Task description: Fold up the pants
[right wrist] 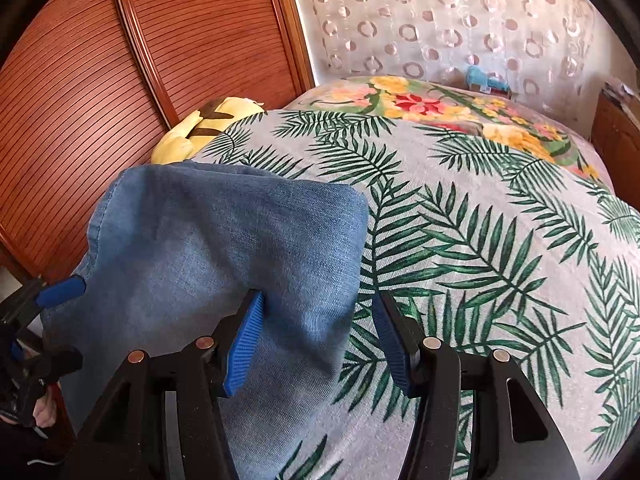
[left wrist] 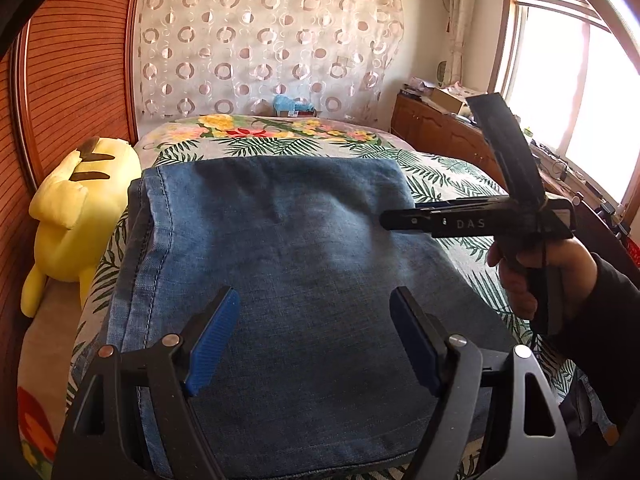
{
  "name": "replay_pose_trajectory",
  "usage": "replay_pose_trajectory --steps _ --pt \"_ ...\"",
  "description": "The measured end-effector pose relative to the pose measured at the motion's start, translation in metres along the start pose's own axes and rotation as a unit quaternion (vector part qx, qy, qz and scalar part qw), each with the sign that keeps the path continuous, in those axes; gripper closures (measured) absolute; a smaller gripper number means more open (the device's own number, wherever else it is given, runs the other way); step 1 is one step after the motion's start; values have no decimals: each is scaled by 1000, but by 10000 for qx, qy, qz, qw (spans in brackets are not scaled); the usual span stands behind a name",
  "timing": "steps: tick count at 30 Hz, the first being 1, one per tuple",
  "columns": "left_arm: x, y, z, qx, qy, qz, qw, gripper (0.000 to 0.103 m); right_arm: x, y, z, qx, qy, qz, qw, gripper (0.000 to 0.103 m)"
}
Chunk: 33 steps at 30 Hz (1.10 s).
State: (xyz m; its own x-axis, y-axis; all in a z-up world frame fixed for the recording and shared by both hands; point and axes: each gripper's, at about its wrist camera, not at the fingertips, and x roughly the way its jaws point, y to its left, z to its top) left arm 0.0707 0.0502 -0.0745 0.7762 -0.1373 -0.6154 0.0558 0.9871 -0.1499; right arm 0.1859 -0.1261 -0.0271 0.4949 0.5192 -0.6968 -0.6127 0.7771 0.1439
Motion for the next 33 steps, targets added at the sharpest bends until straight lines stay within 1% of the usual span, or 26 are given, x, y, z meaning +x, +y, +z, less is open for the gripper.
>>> replay_pose_trajectory --steps 3,8,9,10,11,12,13,14,18,20,25,29,33 --pt "0 0 -2 -6 19 5 10000 25 14 1 6 139 59 178 9997 45" --pt "0 4 -4 -32 21 36 10000 25 28 4 11 223 67 282 9993 45" --pt "0 5 -4 -55 19 37 10000 25 30 5 12 208 76 278 9994 47" --pt "-1 5 -4 -70 21 36 10000 25 31 6 12 181 95 336 9992 58" --pt "0 7 -4 -77 18 35 10000 25 31 8 13 155 84 343 9993 68" --pt "-1 7 -4 -77 7 37 10000 25 30 8 15 146 73 341 9993 75" --pt "-2 6 -3 -74 -2 39 10000 25 28 8 16 147 35 435 9989 86" --pt "-2 7 -3 -68 -2 43 10000 25 24 9 17 142 -29 507 9986 88" --pt "-9 2 1 -3 -87 5 10000 25 -4 23 23 -164 -365 401 9984 90" --pt "-13 -1 4 28 -134 -10 9999 25 -20 30 28 -310 -555 464 9969 90" --pt "-17 -5 12 94 -208 -28 9997 25 -56 41 40 -610 -891 158 9940 91" --pt "-21 -9 16 132 -278 -73 9995 25 -84 31 43 -578 -1079 -138 9924 91" --pt "-16 -13 23 207 -287 -121 9993 25 -107 2 39 -432 -1100 -522 9916 91"
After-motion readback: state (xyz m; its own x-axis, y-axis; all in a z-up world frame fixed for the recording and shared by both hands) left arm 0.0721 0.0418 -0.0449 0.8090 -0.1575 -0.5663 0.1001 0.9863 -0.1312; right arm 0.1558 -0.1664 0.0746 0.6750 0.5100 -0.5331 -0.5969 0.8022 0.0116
